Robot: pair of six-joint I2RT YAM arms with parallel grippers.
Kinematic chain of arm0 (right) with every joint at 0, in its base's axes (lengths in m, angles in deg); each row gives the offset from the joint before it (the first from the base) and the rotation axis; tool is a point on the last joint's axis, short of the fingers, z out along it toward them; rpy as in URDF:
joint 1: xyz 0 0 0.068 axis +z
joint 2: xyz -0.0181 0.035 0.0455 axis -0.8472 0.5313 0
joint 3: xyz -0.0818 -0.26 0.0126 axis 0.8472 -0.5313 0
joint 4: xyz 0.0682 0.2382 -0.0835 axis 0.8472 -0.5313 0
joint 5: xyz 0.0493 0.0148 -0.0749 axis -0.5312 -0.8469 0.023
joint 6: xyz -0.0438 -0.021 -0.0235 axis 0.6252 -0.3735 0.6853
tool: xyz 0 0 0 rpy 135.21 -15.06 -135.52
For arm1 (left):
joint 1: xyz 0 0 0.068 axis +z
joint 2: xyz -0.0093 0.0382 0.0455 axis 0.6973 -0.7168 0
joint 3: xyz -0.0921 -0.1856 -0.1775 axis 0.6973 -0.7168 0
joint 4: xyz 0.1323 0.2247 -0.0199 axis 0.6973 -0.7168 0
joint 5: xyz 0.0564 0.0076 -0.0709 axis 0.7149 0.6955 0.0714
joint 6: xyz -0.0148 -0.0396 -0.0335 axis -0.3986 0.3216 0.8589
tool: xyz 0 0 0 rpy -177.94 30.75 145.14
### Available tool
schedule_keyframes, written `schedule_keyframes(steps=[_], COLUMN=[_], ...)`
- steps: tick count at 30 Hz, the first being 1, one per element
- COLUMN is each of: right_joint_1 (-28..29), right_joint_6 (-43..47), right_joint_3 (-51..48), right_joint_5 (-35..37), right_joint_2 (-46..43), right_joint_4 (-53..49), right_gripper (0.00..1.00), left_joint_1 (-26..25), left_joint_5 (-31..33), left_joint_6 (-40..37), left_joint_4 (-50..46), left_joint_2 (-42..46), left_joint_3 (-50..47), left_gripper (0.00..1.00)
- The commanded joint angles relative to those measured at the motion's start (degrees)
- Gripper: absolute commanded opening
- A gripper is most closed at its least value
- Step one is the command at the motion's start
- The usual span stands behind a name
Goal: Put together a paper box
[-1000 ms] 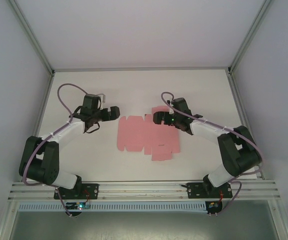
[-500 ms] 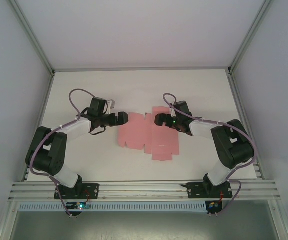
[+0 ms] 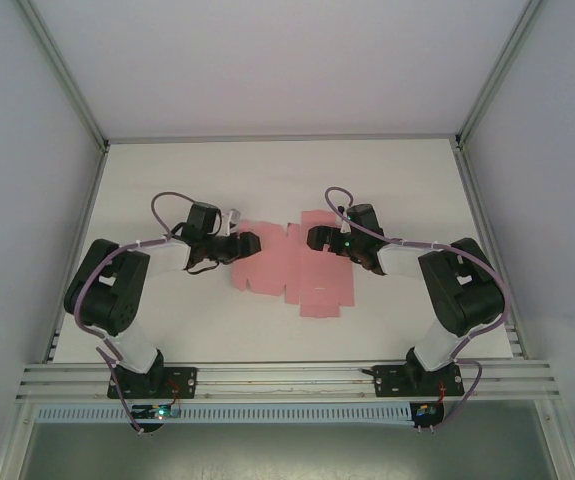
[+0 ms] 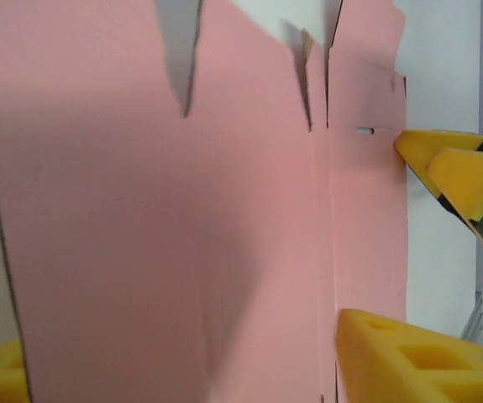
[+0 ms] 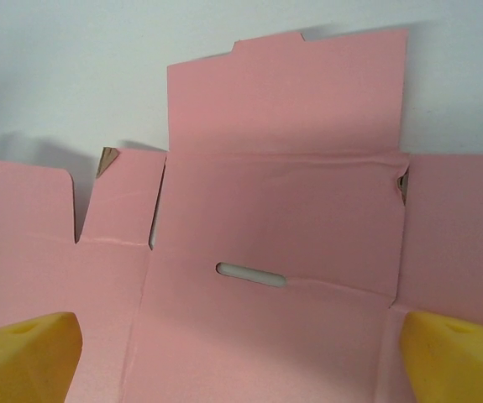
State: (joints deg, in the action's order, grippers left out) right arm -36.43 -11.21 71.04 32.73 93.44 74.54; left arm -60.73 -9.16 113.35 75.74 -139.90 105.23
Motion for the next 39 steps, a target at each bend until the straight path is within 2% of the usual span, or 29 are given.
schedule_keyframes(steps=[1, 3, 6, 14, 21, 25, 30, 35, 39], right_joint_1=[-0.31, -0.35, -0.58, -3.82, -12.20, -15.06, -18.41, -19.97, -20.02], right_joint_6=[-1.47, -1.10, -0.52, 1.83, 6.53, 8.90, 6.13, 3.51, -0.32], right_joint_3=[-2.34, -2.45, -2.57, -2.71, -4.30, -6.79, -9.92, -9.67, -8.74], right_joint_5=[-1.99, -1.97, -2.47, -6.03, -16.44, -20.33, -23.92, -32.87, -40.29], right_joint_2=[1.40, 0.54, -1.31, -9.80, -22.92, -31.94, -40.19, -40.76, -37.34], right_joint_4=[-2.97, -3.09, -3.35, -4.05, -4.90, -4.78, -2.00, 3.38, 11.41], right_gripper=[0.98, 0.98, 0.98, 0.98, 0.98, 0.98, 0.98, 0.98, 0.87], left_joint_1=[-0.61, -0.57, -0.59, -0.60, -0.62, -0.82, -1.14, -1.85, -2.24], left_joint_5=[-3.09, -2.94, -2.79, -3.27, -7.91, -7.46, -7.92, -4.29, -2.71], left_joint_6=[0.94, 0.96, 0.65, -0.54, -0.41, -0.35, 2.13, 1.93, 1.77], left_joint_4=[2.75, 3.59, 5.18, 10.85, 14.23, 15.96, 18.25, 18.15, 17.98], left_joint_2=[-1.57, -1.37, -0.05, 6.70, 14.07, 19.48, 26.60, 34.45, 39.12], left_joint_3=[2.19, 2.33, 2.04, -0.10, -0.14, -1.10, -1.86, -2.95, -4.24], left_gripper=[0.31, 0.17, 0.00, 0.00, 0.00, 0.00, 0.00, 0.00, 0.00])
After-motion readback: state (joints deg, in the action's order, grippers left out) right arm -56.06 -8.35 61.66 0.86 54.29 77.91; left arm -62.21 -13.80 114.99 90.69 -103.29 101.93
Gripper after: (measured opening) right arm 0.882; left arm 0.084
